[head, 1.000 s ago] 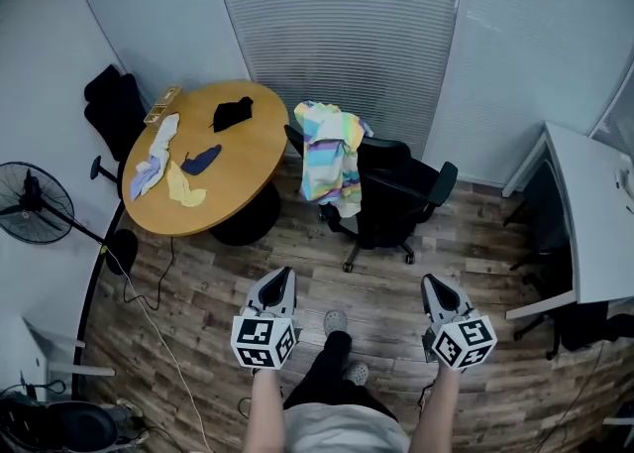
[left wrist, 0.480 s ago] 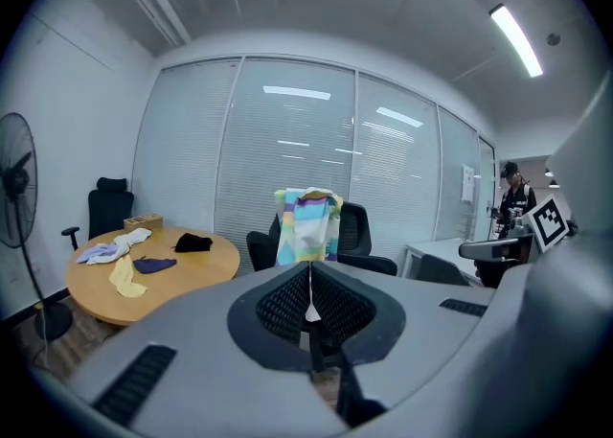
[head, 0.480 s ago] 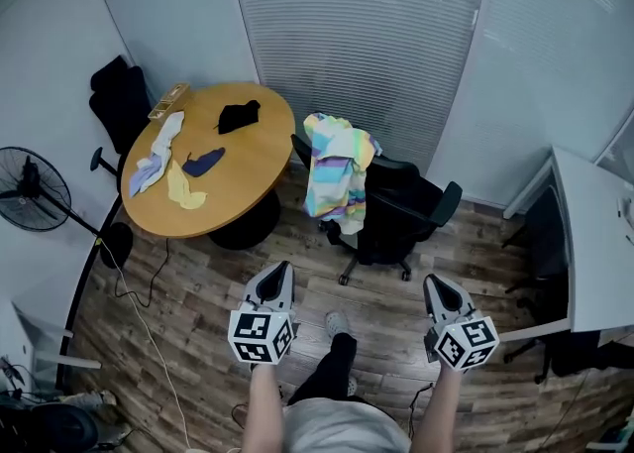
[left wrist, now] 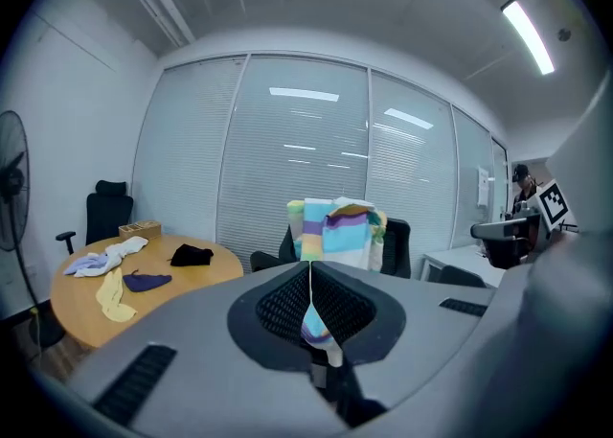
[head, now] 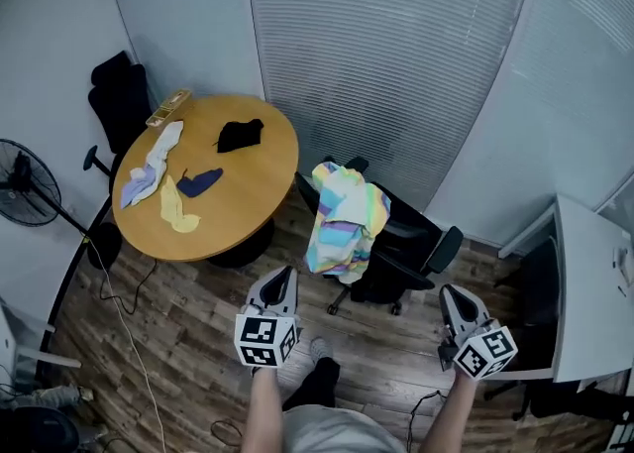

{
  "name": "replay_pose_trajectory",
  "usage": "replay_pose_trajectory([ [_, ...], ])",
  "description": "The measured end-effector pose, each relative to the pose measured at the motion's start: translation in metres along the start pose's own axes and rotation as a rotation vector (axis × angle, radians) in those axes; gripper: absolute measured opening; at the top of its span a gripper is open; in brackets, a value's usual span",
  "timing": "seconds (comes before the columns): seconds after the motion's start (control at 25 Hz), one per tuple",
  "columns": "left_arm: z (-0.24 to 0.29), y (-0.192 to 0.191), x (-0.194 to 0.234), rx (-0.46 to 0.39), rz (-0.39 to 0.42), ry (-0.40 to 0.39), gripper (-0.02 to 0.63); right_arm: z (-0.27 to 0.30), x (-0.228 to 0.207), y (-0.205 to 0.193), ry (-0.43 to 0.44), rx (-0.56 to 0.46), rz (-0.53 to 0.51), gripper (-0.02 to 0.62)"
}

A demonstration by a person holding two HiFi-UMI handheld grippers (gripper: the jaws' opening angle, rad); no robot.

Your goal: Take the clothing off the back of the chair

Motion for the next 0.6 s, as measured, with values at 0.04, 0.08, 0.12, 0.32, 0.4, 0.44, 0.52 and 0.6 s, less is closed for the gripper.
replay_pose_trajectory([
  [0.04,0.009,0.004,0.007,-0.004,-0.001,0.004,0.029,0.008,-0.006,0.009,0.025,-0.011,0.000,0.023],
  [0.08,0.018,0.009,0.015,-0.010,-0.007,0.006,0.029,0.019,-0.013,0.019,0.046,-0.022,0.003,0.023],
  [0.12,0.028,0.014,0.023,-0.015,-0.011,0.008,0.029,0.030,-0.021,0.028,0.066,-0.029,0.004,0.023],
  [0.32,0.064,0.035,0.051,-0.022,0.015,-0.014,0.029,0.085,-0.046,0.059,0.165,0.010,-0.122,0.023],
  [0.4,0.072,0.043,0.057,-0.021,0.019,-0.033,0.029,0.105,-0.051,0.070,0.218,0.026,-0.168,0.023],
  [0.44,0.076,0.045,0.059,-0.019,0.017,-0.040,0.029,0.116,-0.054,0.075,0.243,0.028,-0.190,0.023],
  [0.52,0.082,0.047,0.062,-0.015,0.009,-0.053,0.029,0.138,-0.056,0.086,0.293,0.027,-0.236,0.023],
  [0.6,0.085,0.047,0.060,-0.017,0.007,-0.065,0.029,0.161,-0.052,0.092,0.381,0.036,-0.281,0.023],
])
Point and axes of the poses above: the fingertips, and each gripper's own axes: z forward along the fingers, x to its left, y out of its top, the point moved 4 cm from there along -z, backward along the fingers, and after that the axes turned 13 degrees about -y, right-handed, at the moved point
